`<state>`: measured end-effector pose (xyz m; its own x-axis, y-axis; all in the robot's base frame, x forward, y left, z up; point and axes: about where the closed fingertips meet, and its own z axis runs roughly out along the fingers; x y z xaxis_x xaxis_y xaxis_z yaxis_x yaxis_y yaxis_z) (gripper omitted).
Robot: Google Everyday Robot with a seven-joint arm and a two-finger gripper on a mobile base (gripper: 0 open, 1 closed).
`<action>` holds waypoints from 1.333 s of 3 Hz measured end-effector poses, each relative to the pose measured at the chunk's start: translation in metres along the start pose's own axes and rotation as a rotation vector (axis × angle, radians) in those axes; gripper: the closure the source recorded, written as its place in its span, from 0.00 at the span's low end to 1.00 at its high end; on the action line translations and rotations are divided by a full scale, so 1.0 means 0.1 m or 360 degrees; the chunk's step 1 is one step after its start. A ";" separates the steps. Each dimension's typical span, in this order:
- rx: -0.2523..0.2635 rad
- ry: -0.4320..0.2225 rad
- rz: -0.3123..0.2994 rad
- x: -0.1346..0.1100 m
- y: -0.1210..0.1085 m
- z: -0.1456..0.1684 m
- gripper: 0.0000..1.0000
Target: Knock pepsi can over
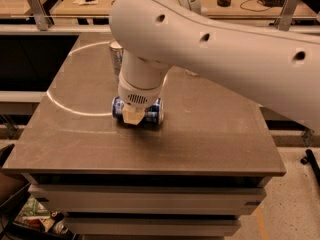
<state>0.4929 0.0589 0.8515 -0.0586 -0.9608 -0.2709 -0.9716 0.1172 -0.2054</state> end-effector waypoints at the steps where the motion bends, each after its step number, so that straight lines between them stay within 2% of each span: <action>1: 0.0005 0.0000 -0.0002 0.00 0.00 -0.02 0.83; 4: 0.0021 -0.0002 -0.0007 -0.01 0.02 -0.07 0.12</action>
Offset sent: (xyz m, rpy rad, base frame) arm -0.0008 -0.0002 0.0015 -0.0002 -0.0034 0.0001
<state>0.4897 0.0582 0.8578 -0.0543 -0.9610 -0.2710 -0.9688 0.1165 -0.2189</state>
